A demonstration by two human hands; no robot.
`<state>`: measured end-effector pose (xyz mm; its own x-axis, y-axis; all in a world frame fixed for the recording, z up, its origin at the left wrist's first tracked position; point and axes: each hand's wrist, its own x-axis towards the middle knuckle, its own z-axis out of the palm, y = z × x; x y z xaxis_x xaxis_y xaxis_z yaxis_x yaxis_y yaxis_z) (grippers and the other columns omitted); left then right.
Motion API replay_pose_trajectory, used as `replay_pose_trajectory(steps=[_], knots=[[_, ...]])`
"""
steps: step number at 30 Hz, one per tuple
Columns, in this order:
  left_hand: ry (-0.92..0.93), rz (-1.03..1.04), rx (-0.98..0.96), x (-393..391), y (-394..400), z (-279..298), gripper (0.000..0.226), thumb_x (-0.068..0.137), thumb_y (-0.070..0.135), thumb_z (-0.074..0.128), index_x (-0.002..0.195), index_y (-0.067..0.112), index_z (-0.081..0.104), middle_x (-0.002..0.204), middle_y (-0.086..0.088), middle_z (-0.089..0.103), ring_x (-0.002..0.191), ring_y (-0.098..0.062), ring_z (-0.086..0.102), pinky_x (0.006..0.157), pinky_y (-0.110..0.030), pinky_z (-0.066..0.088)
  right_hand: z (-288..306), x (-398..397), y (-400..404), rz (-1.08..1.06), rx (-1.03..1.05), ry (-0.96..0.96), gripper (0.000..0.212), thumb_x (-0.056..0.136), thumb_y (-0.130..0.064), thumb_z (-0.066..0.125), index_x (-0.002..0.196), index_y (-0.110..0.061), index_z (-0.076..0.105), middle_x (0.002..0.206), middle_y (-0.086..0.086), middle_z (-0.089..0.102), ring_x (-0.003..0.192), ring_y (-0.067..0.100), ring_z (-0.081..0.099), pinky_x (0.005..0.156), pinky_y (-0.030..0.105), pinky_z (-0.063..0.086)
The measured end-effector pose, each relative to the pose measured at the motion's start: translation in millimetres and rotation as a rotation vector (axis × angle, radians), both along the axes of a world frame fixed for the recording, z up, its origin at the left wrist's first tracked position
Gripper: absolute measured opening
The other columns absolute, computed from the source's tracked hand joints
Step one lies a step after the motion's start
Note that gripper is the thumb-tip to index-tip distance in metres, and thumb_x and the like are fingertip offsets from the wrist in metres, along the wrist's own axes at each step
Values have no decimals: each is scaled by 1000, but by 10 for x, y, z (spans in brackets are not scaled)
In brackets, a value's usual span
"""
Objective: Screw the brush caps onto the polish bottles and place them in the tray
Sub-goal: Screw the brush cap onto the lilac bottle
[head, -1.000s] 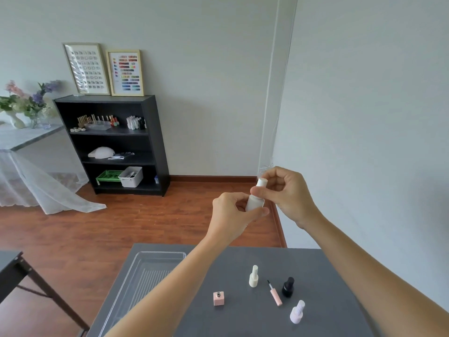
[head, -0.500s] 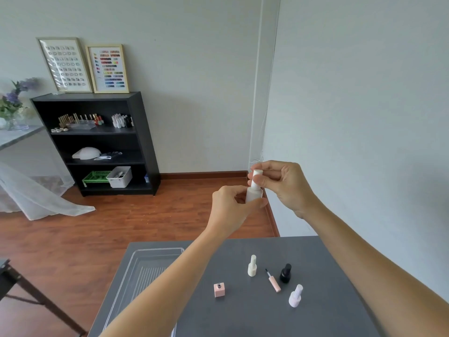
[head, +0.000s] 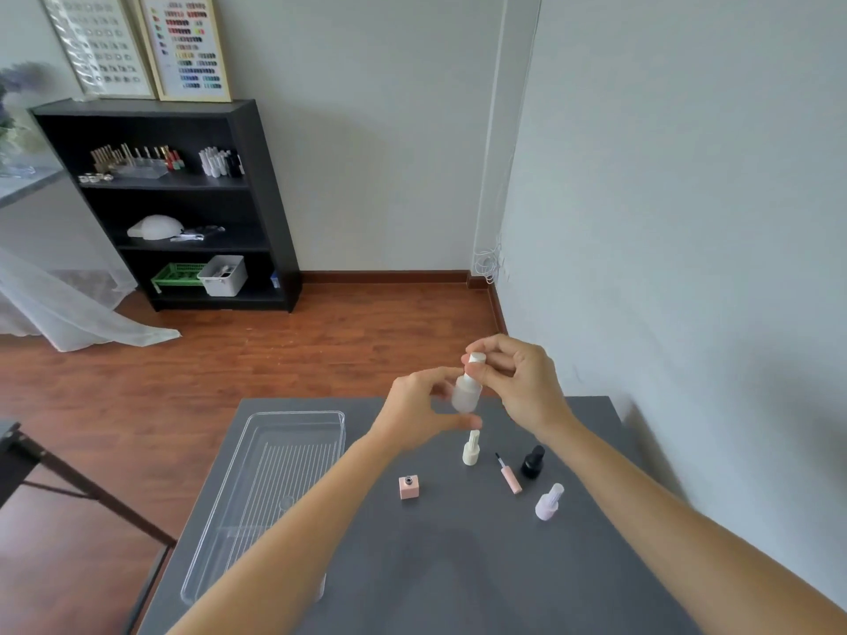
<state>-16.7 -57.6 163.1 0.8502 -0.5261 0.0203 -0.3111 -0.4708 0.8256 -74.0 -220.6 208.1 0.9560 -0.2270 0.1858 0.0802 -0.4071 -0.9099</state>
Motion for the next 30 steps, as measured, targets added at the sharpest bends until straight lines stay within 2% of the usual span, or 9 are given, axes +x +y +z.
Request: replay_pose_trajectory(steps=[3,5,8,12,15,20,25,27,30], knots=[[94,-69,242,69,181,-467,93,65,37,90,146,28,45,126,3,56,117,-13,54,97,-25,42,-479,-90,52,-55,-10,115,5,83,-15,74,86,-17,70,76,-2,77,62,6,64,60,9,47],[148,-52,365,91,278,-783,89,72,25,84,149,21,40,138,-3,51,127,-20,49,103,-33,43,-821,-137,90,-82,-12,214,5,81,-11,73,81,-14,69,72,3,76,52,5,55,50,7,40],[192,-38,492,70,397,-1165,77,78,19,74,148,17,41,144,-5,47,130,-22,47,103,-34,45,-1261,-187,131,-102,-33,350,11,80,-7,70,75,-16,65,69,-1,74,62,8,59,60,7,40],[251,5,501,49,488,-1535,70,78,16,77,142,17,50,138,-3,54,126,-21,50,102,-33,45,-1649,-181,207,-106,-97,432,6,81,-5,67,81,-12,68,67,-1,72,61,2,55,66,16,40],[256,58,446,46,497,-1688,58,78,16,78,134,18,59,127,-1,62,115,-17,58,99,-33,47,-1809,-153,253,-101,-118,429,7,83,-3,64,82,-9,67,65,-3,70,61,0,56,65,6,37],[235,110,402,42,458,-1777,35,79,21,76,113,23,71,110,5,69,102,-16,64,91,-37,52,-1912,-107,289,-68,-201,457,10,87,-6,57,84,-12,63,68,-4,73,69,16,61,77,-10,24],[233,125,394,71,419,-1840,19,81,21,74,100,24,74,95,6,70,94,-17,65,84,-37,53,-1895,-105,265,-34,-224,479,9,88,-2,58,90,-9,63,73,-1,74,71,20,64,79,-12,20],[223,134,389,81,420,-1865,16,82,21,73,98,23,74,93,5,70,92,-17,65,82,-36,53,-1912,-112,236,23,-290,522,24,89,0,57,110,-10,62,91,2,74,87,20,66,82,-11,17],[213,160,361,90,435,-1889,13,83,20,72,96,23,74,92,6,70,90,-16,64,81,-35,53,-2009,-177,153,-10,-428,601,56,85,10,45,134,-17,47,117,4,59,108,16,53,85,10,25]])
